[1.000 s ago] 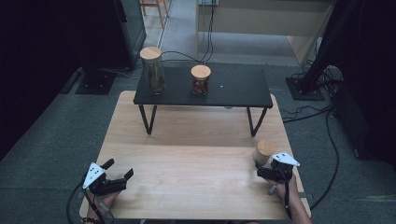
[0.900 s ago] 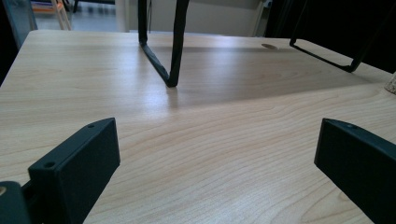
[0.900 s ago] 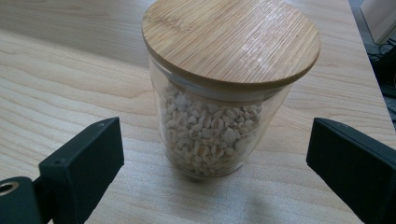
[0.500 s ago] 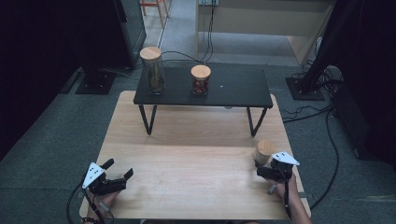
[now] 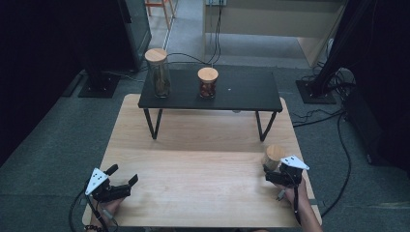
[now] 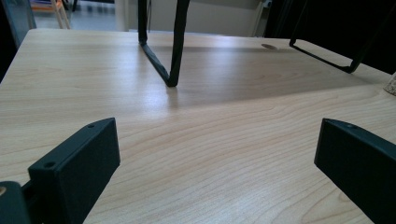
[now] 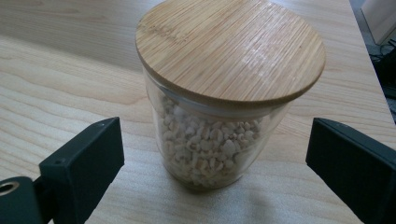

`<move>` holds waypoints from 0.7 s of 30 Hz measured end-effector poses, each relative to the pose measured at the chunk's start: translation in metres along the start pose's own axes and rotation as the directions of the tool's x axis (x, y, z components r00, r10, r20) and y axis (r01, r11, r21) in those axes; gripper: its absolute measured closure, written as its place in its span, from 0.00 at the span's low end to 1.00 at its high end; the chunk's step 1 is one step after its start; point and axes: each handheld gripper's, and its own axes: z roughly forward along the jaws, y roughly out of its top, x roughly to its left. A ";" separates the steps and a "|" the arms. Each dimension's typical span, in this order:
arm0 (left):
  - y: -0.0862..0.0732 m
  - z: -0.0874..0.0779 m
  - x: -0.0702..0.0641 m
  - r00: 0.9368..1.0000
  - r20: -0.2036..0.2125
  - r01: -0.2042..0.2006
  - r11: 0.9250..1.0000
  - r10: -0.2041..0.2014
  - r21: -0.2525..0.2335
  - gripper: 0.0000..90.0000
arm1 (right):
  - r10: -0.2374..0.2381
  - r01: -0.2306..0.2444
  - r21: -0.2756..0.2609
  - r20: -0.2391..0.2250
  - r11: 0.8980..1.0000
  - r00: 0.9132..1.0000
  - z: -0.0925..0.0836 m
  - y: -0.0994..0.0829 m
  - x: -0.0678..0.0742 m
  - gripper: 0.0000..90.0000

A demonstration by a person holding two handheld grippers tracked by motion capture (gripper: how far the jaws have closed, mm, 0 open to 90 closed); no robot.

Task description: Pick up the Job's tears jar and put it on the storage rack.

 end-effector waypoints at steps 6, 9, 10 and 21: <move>0.000 0.000 0.000 1.000 0.002 0.000 1.000 0.000 0.000 0.00 | 0.001 -0.001 -0.002 -0.004 1.000 1.000 0.003 0.003 0.000 0.05; 0.000 0.000 0.001 1.000 0.004 0.000 1.000 0.000 -0.003 0.00 | 0.004 -0.004 -0.006 -0.009 1.000 1.000 0.006 0.005 0.000 0.06; 0.000 0.000 0.001 1.000 0.004 -0.001 1.000 0.001 -0.003 0.00 | 0.002 -0.002 -0.009 -0.009 1.000 1.000 0.006 0.006 0.000 0.06; 0.000 0.000 0.001 1.000 0.007 -0.004 1.000 0.004 -0.003 0.00 | 0.021 -0.021 -0.039 -0.009 0.999 1.000 0.008 0.012 -0.002 0.09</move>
